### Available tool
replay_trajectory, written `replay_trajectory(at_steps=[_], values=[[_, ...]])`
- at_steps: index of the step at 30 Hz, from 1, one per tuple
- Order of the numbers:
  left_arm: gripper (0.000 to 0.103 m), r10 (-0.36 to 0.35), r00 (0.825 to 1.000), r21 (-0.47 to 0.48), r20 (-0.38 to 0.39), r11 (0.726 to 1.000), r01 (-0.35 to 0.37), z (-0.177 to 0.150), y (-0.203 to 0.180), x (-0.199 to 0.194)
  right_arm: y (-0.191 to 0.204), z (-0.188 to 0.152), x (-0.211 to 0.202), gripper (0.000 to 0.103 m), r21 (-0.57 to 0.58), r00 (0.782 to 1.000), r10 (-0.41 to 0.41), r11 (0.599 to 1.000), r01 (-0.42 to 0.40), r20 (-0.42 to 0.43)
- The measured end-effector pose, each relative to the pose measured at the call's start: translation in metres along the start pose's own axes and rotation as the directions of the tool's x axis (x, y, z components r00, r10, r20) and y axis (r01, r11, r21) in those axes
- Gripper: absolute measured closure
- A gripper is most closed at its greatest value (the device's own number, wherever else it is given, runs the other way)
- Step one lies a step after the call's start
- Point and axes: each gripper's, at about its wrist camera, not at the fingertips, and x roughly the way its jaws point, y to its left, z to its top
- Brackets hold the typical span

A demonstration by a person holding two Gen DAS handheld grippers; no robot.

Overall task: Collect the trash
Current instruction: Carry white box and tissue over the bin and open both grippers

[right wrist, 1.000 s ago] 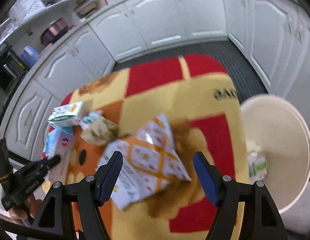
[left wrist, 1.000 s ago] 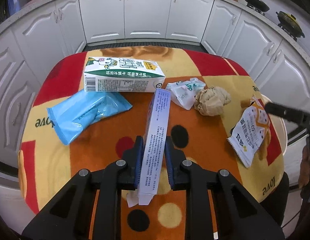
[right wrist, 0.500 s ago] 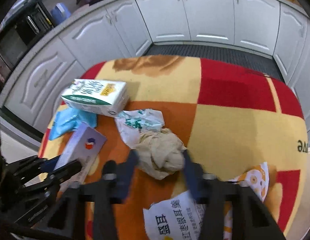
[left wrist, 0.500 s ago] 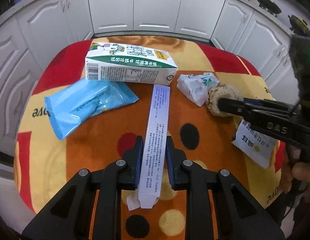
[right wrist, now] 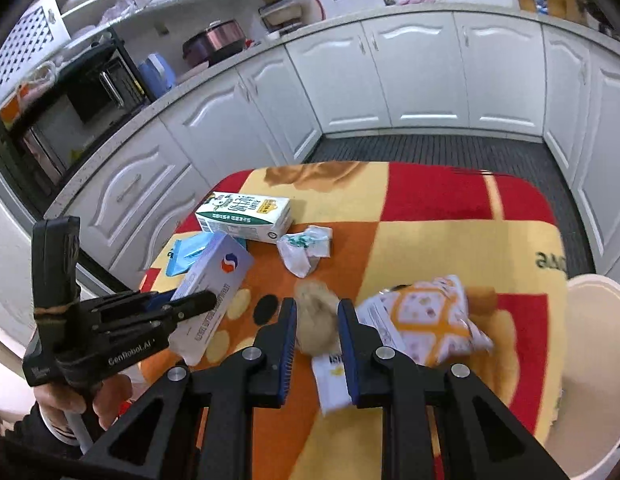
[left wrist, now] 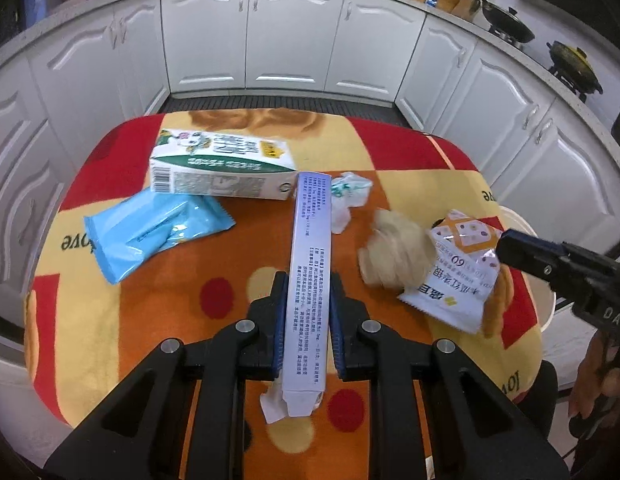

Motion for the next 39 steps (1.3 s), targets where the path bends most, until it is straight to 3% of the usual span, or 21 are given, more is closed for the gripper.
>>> replay_trajectory(at_steps=[5,6,7,9,16,17,18,19,20,22,28,39], values=[[0.087,0.012,1.0,0.003,0.004,1.0,-0.012,-0.004,-0.007,-0.002,-0.002,-0.005,0.008,0.083,0.0,0.999,-0.027,1.0,0.027,-0.041],[0.087,0.017,1.0,0.002,0.003,1.0,-0.017,-0.006,-0.006,-0.003,-0.001,-0.005,0.011,0.074,-0.001,0.999,-0.021,1.0,0.021,-0.043],[0.087,0.024,1.0,0.002,0.002,1.0,-0.024,-0.007,-0.005,-0.003,0.0,-0.004,0.015,0.05,0.0,0.999,-0.02,1.0,0.02,-0.045],[0.087,0.039,0.999,0.002,-0.001,0.999,-0.039,-0.009,-0.001,-0.003,0.004,0.001,0.026,0.036,0.002,0.999,-0.038,0.999,0.038,-0.037],[0.087,0.07,0.998,-0.024,0.003,0.997,-0.07,-0.014,0.017,-0.007,0.024,0.018,0.087,0.037,-0.029,0.991,-0.054,0.998,0.051,-0.119],[0.087,0.069,0.998,-0.027,0.003,0.997,-0.069,-0.015,0.018,-0.007,0.025,0.018,0.094,0.042,-0.033,0.989,-0.062,0.998,0.058,-0.131],[0.087,0.069,0.998,-0.03,0.005,0.997,-0.069,-0.015,0.019,-0.008,0.025,0.017,0.107,0.058,-0.042,0.985,-0.071,0.997,0.065,-0.158],[0.087,0.07,0.998,-0.031,0.006,0.997,-0.07,-0.015,0.02,-0.008,0.024,0.015,0.113,0.068,-0.045,0.982,-0.082,0.996,0.075,-0.168],[0.087,0.07,0.998,-0.031,0.009,0.997,-0.07,-0.015,0.019,-0.009,0.023,0.014,0.112,0.069,-0.044,0.984,-0.082,0.996,0.075,-0.159],[0.087,0.067,0.998,-0.029,0.018,0.997,-0.067,-0.015,0.017,-0.012,0.022,0.012,0.1,0.073,-0.03,0.991,-0.052,0.998,0.049,-0.123],[0.087,0.037,0.998,-0.007,0.042,0.999,-0.037,-0.01,-0.004,-0.019,0.02,0.005,0.023,0.073,-0.037,1.0,0.017,0.999,-0.017,-0.006],[0.087,-0.055,0.997,0.107,0.06,0.993,0.048,0.003,-0.087,-0.021,-0.043,-0.029,-0.06,0.073,0.066,0.986,-0.147,0.988,0.142,0.083]])
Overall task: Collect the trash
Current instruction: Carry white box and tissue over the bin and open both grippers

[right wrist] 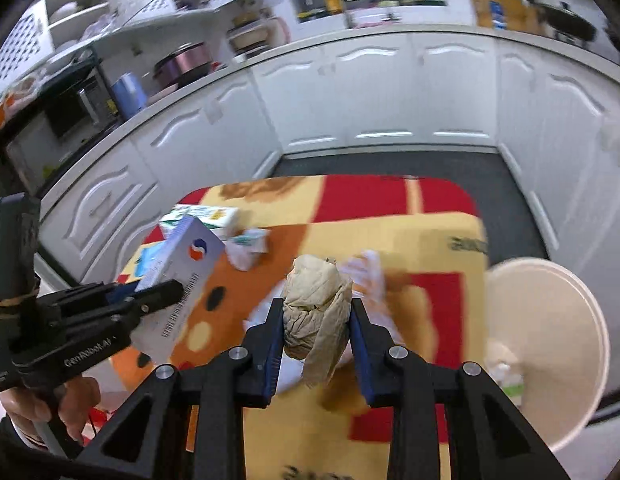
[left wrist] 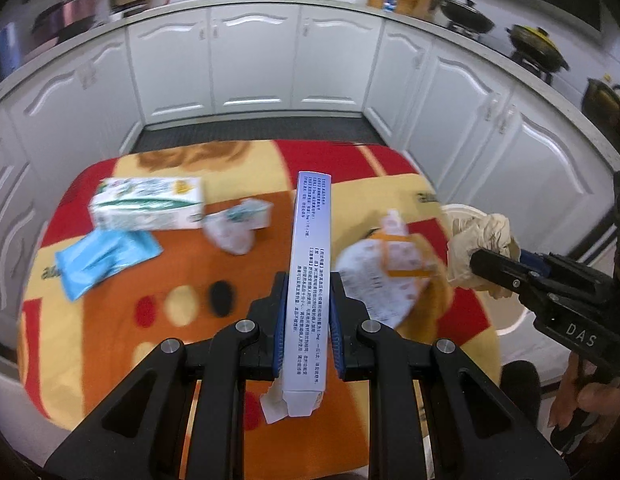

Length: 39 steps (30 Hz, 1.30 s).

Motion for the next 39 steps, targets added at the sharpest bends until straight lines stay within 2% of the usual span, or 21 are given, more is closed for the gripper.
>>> replay_trajectory(at_steps=[7,13,26,39], values=[[0.087,-0.061,0.998,0.074,-0.005,0.995,0.061,0.011,-0.057,0.009,-0.053,-0.012,-0.027,0.073,0.084,0.996,-0.082,0.993,0.08,0.021],[0.087,-0.09,0.996,0.119,-0.022,0.989,0.092,0.017,-0.094,0.02,-0.082,-0.022,-0.043,0.073,0.133,0.992,-0.121,0.984,0.117,0.02],[0.087,-0.169,0.982,0.161,-0.081,0.97,0.18,0.019,-0.146,0.044,-0.121,-0.04,-0.052,0.073,0.199,0.985,-0.171,0.966,0.167,0.003],[0.087,-0.225,0.965,0.153,-0.135,0.958,0.244,0.024,-0.182,0.086,-0.168,-0.056,-0.041,0.073,0.259,0.968,-0.239,0.933,0.249,-0.07]])
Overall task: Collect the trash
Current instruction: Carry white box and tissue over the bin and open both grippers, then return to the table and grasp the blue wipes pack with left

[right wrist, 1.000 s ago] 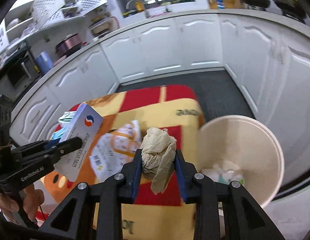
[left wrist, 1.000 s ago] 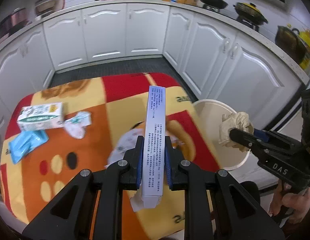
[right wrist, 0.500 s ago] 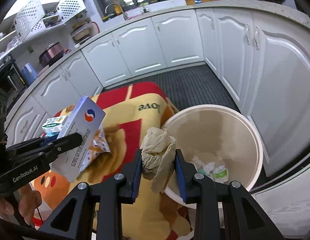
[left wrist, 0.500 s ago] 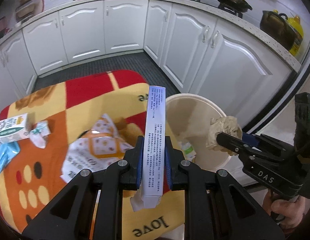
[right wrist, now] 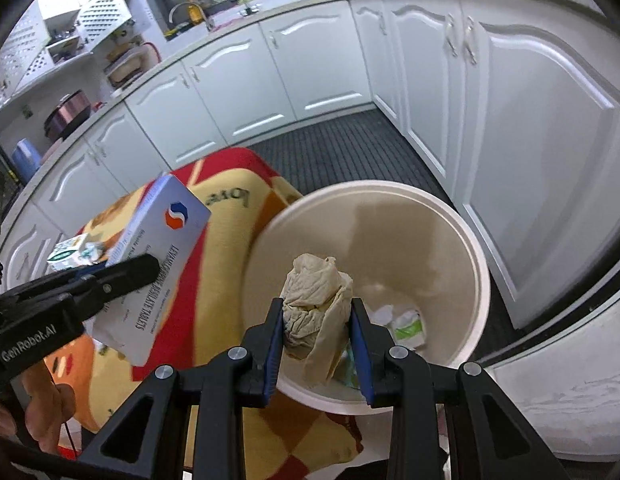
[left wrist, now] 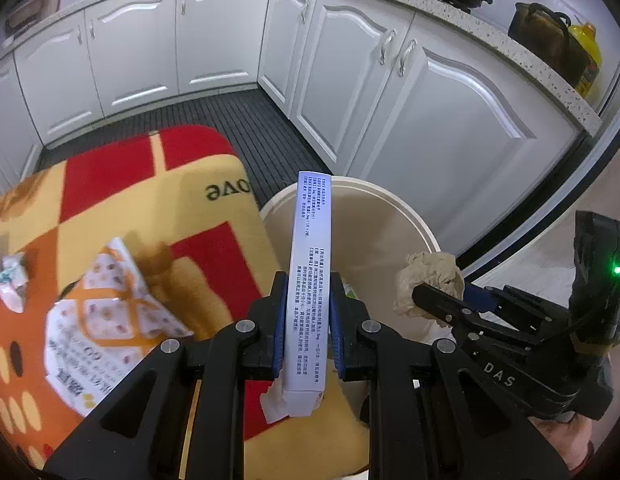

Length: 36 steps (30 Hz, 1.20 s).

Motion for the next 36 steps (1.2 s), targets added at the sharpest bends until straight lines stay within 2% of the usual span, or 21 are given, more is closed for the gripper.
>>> replay_trajectory(at_steps=[8,12,13,14,16,17,23,36], values=[[0.087,-0.013,1.0,-0.003,-0.007,1.0,0.013,0.004,-0.006,0.02,-0.019,0.001,0.015,0.073,0.036,0.999,-0.034,0.999,0.035,-0.031],[0.086,0.002,1.0,0.015,0.005,1.0,-0.002,0.004,-0.007,0.023,-0.026,0.002,0.022,0.073,0.049,0.998,-0.051,0.997,0.052,-0.039],[0.082,0.015,1.0,0.021,0.01,1.0,-0.015,0.004,-0.008,0.023,-0.027,0.002,0.023,0.071,0.053,0.998,-0.053,0.997,0.055,-0.039],[0.07,0.023,1.0,0.025,0.014,0.999,-0.023,0.004,-0.008,0.023,-0.029,0.002,0.024,0.068,0.06,0.998,-0.057,0.996,0.059,-0.04],[0.053,0.022,0.999,0.019,0.023,1.0,-0.023,0.003,-0.008,0.023,-0.03,0.001,0.024,0.058,0.066,0.997,-0.062,0.996,0.064,-0.038],[0.052,0.008,0.999,0.005,0.031,1.0,-0.008,0.003,-0.006,0.022,-0.031,0.0,0.024,0.057,0.069,0.997,-0.061,0.996,0.064,-0.036],[0.05,-0.002,0.999,-0.005,0.037,1.0,0.002,0.003,-0.004,0.017,-0.029,-0.001,0.021,0.055,0.08,0.997,-0.059,0.995,0.062,-0.04],[0.05,0.098,0.991,-0.009,0.092,0.995,-0.097,-0.008,0.011,-0.012,-0.008,-0.003,0.017,0.053,0.043,0.999,-0.042,0.998,0.044,-0.035]])
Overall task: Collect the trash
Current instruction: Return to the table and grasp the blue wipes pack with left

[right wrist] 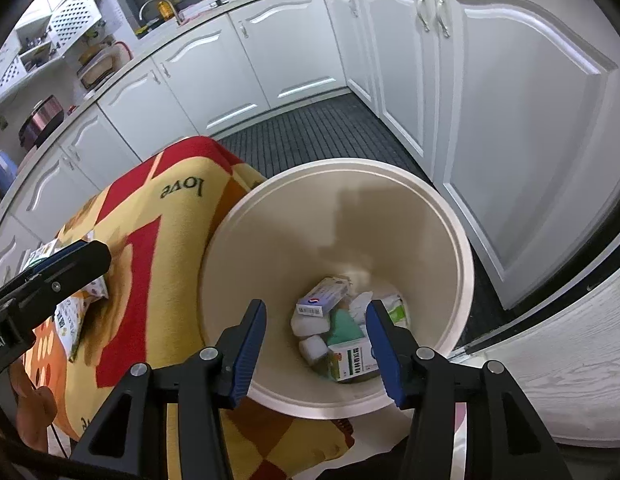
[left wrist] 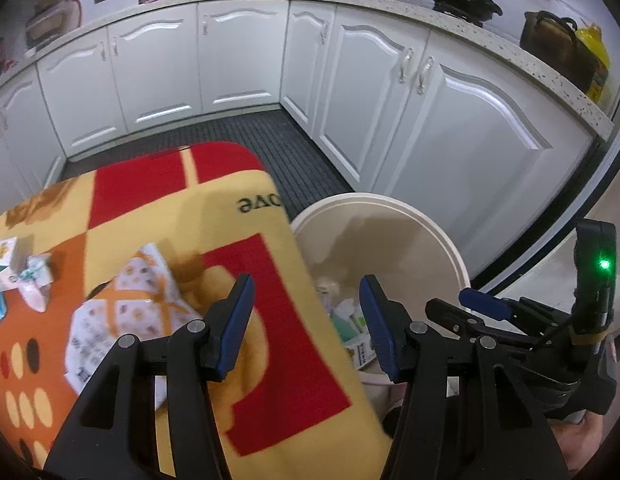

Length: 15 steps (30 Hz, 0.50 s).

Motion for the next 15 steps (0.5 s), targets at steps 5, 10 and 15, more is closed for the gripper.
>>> replay_trajectory(at_steps=[5,10,15], values=[[0.05,0.044,0.999,-0.028,0.023,0.999,-0.043,-0.007,0.022,-0.015,0.018,0.001,-0.004,0.053,-0.033,1.0,0.015,0.999,-0.015,0.003],[0.05,0.084,0.996,-0.06,0.038,0.995,-0.082,-0.013,0.048,-0.03,0.047,0.002,-0.006,0.052,-0.078,0.999,0.04,0.996,-0.039,0.007],[0.05,0.124,0.991,-0.097,0.047,0.988,-0.119,-0.02,0.074,-0.042,0.077,0.003,-0.007,0.047,-0.126,0.997,0.071,0.99,-0.069,0.012]])
